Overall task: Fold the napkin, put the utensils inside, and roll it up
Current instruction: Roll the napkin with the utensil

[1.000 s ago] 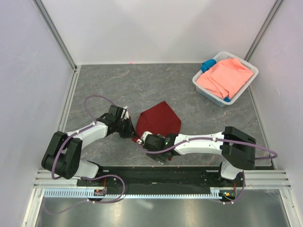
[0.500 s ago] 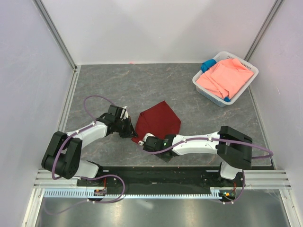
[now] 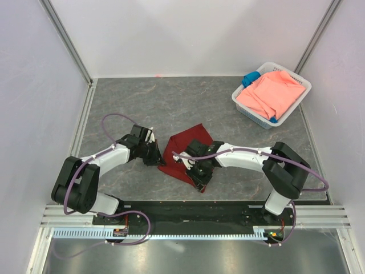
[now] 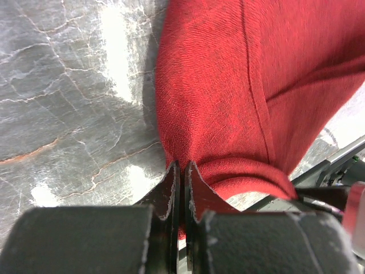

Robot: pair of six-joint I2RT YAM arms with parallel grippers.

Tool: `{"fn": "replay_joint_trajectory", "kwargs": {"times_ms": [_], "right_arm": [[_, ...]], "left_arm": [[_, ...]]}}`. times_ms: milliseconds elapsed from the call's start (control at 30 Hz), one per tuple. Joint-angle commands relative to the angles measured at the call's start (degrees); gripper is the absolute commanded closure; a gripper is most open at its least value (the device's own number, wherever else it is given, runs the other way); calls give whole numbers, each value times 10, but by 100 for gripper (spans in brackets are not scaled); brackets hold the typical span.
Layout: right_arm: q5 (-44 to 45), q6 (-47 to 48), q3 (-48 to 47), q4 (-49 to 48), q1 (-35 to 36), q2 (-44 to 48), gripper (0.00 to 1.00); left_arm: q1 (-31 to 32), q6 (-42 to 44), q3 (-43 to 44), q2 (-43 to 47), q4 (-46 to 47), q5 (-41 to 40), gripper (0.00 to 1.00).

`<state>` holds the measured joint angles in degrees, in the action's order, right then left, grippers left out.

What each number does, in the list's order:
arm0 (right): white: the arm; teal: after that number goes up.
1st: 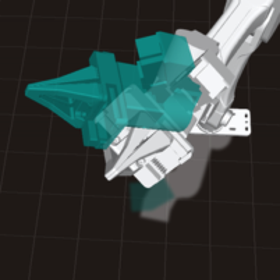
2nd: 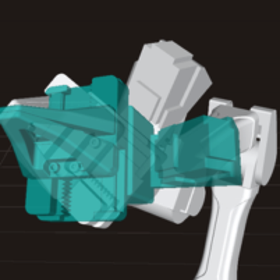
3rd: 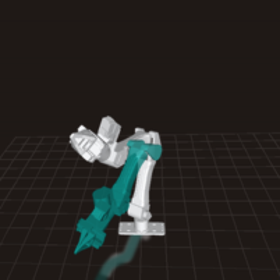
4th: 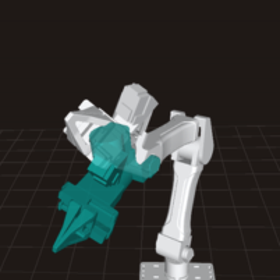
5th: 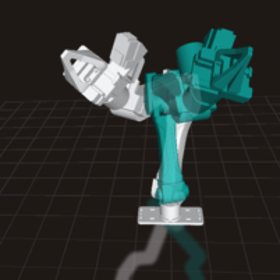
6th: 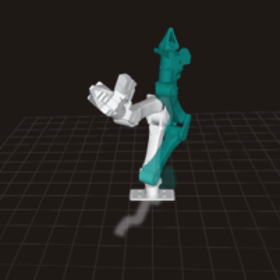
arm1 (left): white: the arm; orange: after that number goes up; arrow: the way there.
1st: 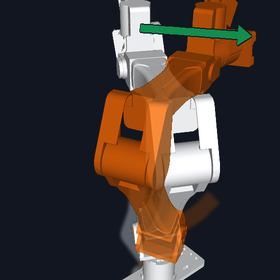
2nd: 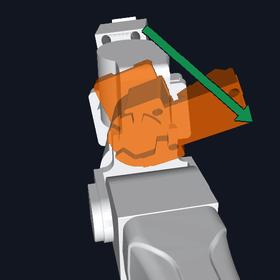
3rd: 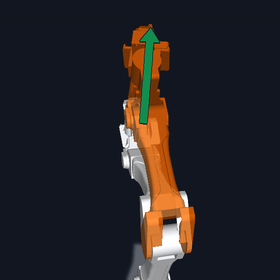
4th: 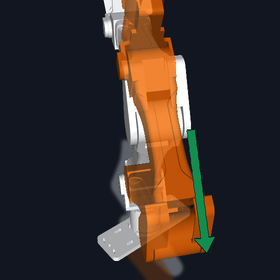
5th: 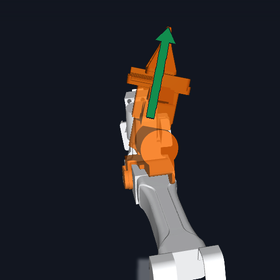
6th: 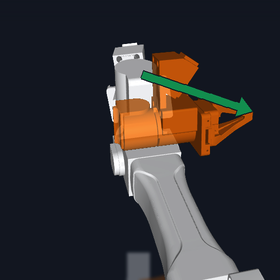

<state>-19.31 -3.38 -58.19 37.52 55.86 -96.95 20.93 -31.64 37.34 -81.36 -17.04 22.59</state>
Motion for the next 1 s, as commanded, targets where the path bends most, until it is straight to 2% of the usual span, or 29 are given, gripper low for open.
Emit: {"fn": "replay_joint_trajectory", "kwargs": {"times_ms": [0,67,167,433,600,700,733,833,967], "right_arm": [[-236,48,0,-23,-30,-21,94],[-309,61,7,-25,-53,-45,94],[-335,76,17,-25,-75,-75,94],[-325,94,44,-30,-130,-106,94],[-304,82,39,-38,-136,-98,91],[-286,64,26,-25,-137,-65,75],[-262,59,15,-18,-136,-43,63],[-189,38,-14,15,-136,2,52],[-78,1,-58,56,-130,61,45]], "left_arm": [[-4,36,22,-20,-31,-34,98],[-6,40,26,-27,-39,-37,98],[-11,44,33,-42,-48,-41,98],[-16,52,45,-78,-52,-59,98],[-17,52,48,-81,-52,-49,98],[-16,52,45,-78,-47,-36,98],[-16,51,45,-78,-45,-34,98],[-17,50,45,-78,-42,-26,98],[-16,49,45,-79,-40,-18,98]]}}
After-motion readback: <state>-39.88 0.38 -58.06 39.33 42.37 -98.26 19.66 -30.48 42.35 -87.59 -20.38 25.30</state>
